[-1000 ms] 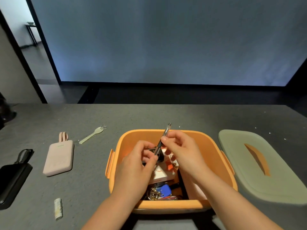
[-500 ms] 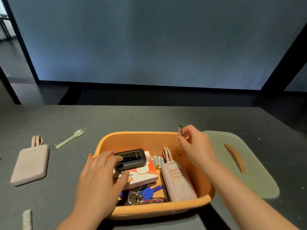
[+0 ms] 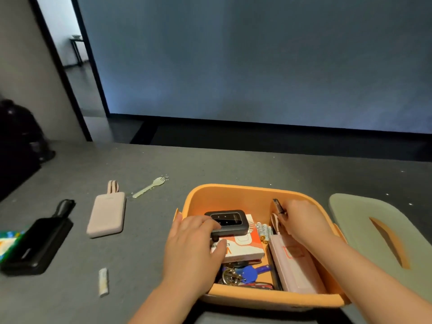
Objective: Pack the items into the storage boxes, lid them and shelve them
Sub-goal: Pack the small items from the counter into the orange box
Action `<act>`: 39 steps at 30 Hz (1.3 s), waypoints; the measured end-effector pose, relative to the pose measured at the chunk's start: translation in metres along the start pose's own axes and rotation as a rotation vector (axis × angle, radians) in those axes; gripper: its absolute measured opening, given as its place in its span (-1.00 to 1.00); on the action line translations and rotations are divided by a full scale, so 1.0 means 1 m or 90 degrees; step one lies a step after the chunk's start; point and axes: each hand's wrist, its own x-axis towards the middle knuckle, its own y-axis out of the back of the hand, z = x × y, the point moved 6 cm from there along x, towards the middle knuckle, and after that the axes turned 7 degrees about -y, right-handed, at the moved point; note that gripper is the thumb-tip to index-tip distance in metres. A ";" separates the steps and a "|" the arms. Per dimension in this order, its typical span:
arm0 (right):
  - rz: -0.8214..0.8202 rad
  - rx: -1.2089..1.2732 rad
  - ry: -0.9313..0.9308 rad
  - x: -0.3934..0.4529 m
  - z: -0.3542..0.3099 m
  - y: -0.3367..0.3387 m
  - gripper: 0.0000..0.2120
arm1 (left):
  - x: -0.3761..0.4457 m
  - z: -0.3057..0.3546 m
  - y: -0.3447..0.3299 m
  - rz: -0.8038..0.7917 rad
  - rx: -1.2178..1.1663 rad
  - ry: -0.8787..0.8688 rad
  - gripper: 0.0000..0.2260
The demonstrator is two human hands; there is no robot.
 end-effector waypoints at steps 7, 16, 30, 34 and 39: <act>0.102 0.096 0.001 -0.037 -0.025 0.043 -0.88 | -0.020 -0.014 0.005 0.119 -0.209 0.012 -0.79; -0.068 0.595 0.322 -0.169 -0.180 0.088 -0.77 | -0.138 -0.098 0.034 0.384 -0.339 0.155 -0.84; -0.291 0.288 0.430 -0.168 -0.342 -0.054 -0.27 | -0.138 -0.284 0.062 0.359 -0.159 0.464 -0.55; -0.298 0.238 0.422 -0.158 -0.346 -0.064 -0.36 | -0.120 -0.305 0.055 0.325 -0.103 0.523 -0.43; -0.282 0.277 0.400 -0.155 -0.341 -0.066 -0.49 | -0.107 -0.324 0.050 0.303 -0.044 0.531 -0.38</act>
